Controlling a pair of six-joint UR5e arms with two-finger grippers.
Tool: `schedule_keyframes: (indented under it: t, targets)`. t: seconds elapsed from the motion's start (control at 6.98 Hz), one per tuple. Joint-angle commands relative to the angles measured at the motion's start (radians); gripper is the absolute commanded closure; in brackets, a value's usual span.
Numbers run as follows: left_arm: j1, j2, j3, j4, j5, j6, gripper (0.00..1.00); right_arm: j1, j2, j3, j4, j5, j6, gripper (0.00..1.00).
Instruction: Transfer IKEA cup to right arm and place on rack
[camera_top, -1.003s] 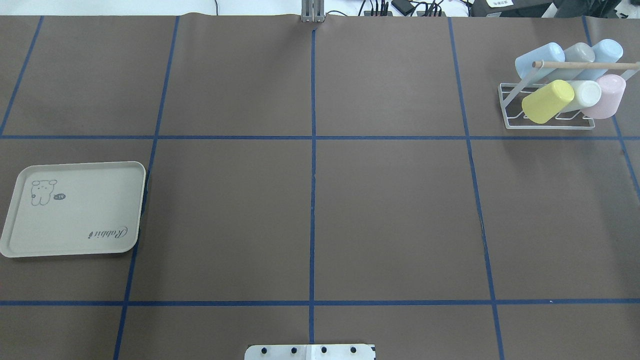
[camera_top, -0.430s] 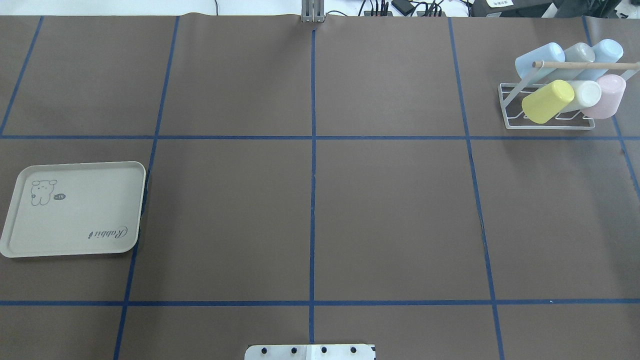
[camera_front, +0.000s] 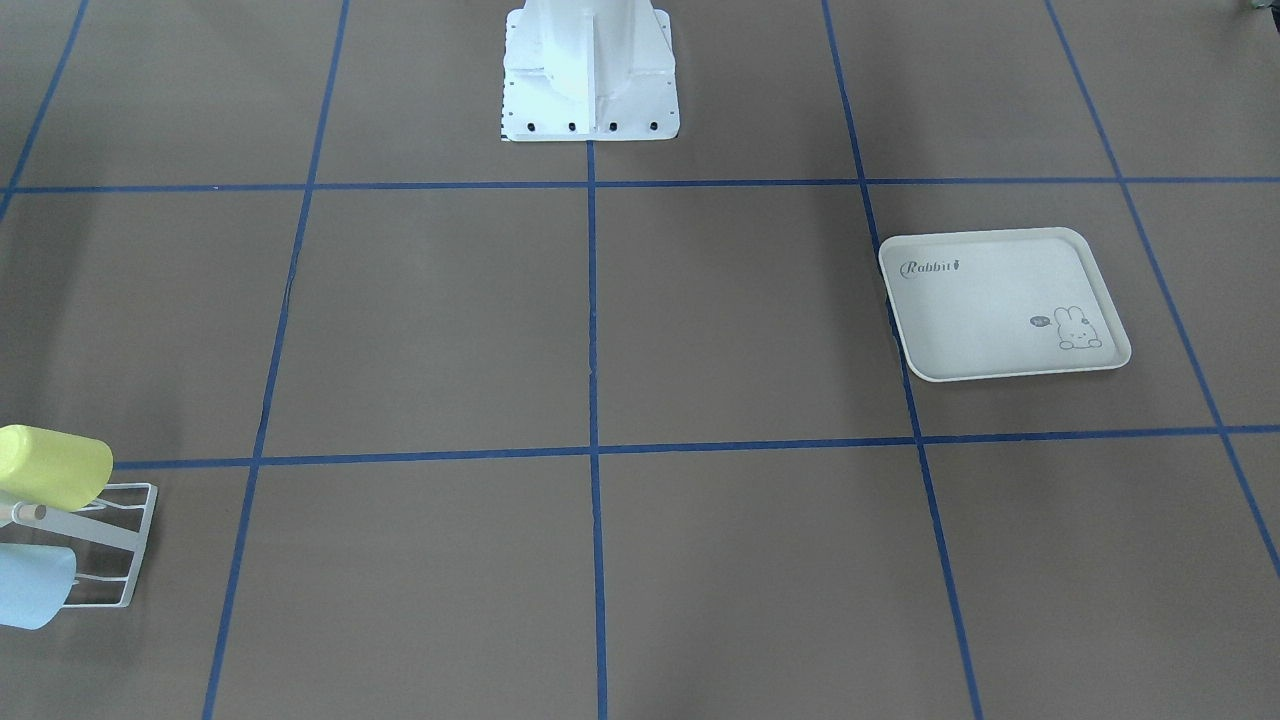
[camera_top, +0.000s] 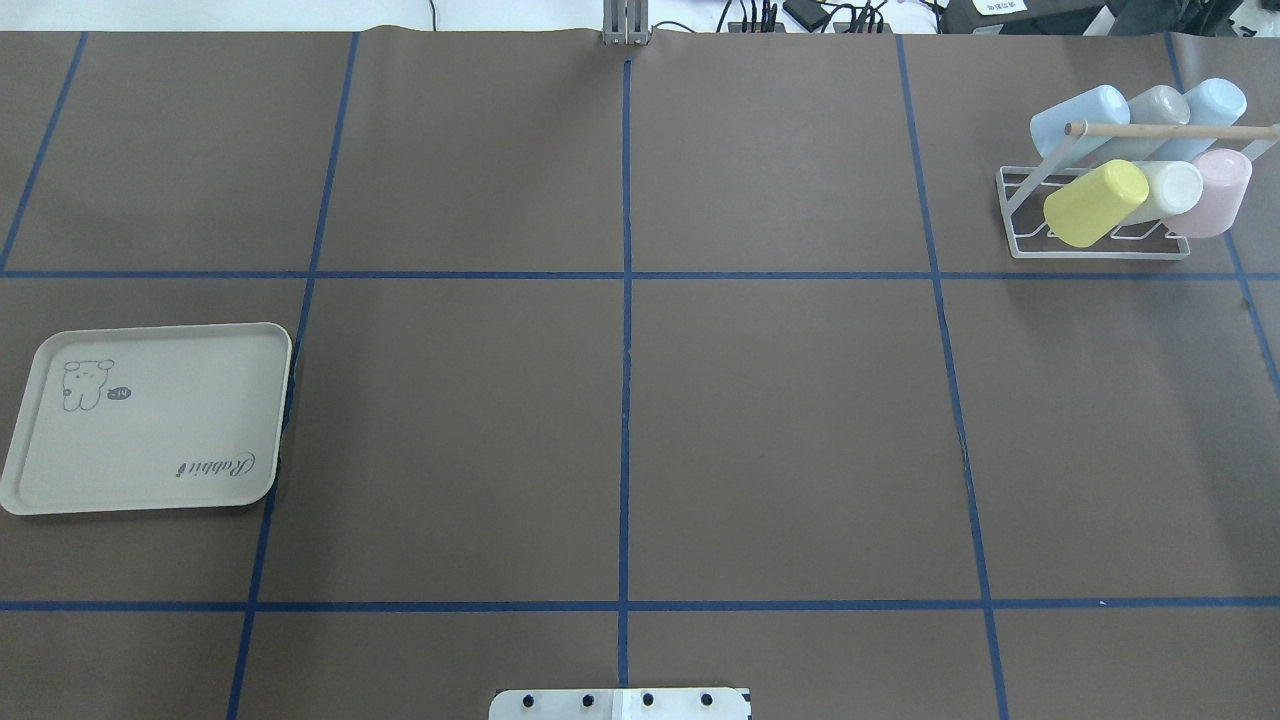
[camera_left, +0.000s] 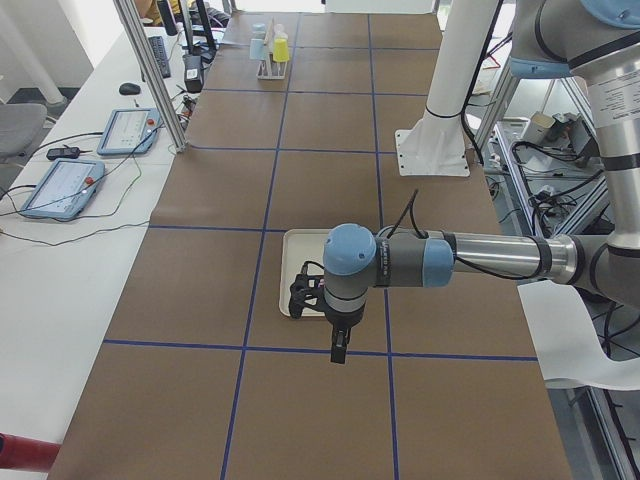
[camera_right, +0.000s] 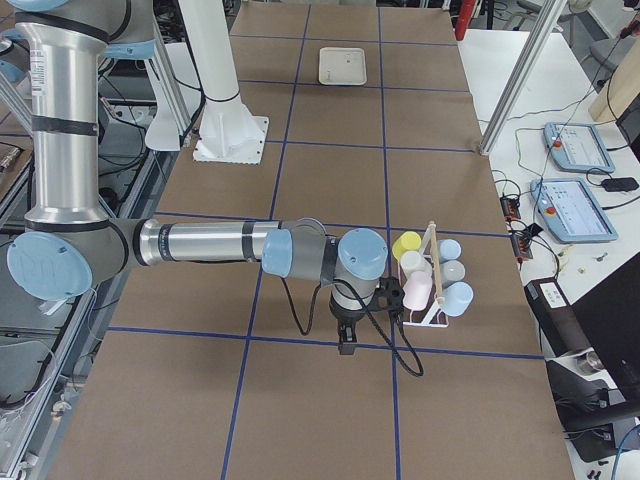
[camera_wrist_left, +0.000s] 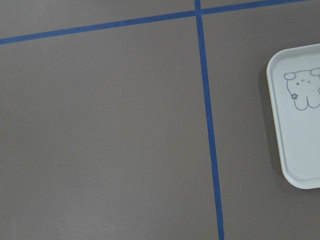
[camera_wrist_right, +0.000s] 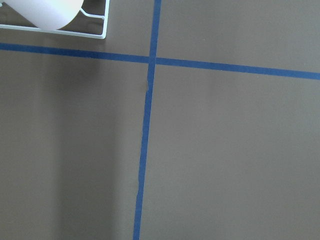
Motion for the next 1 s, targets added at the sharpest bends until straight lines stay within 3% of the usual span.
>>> schedule_keyframes:
  t: [0.0,0.57,0.86]
  targets:
    - [0.022,-0.008,0.004,0.003,0.001,0.0,0.0,0.0,-0.005,0.002,0.002,0.001,-0.001,0.0]
    - [0.019,-0.022,0.012,-0.017,0.005,0.005,0.0,-0.001,-0.002,0.002,0.005,0.003,-0.004,0.0]
    - [0.019,-0.022,0.041,-0.101,0.011,-0.008,0.0,-0.001,-0.002,0.002,0.006,0.006,-0.004,0.01]
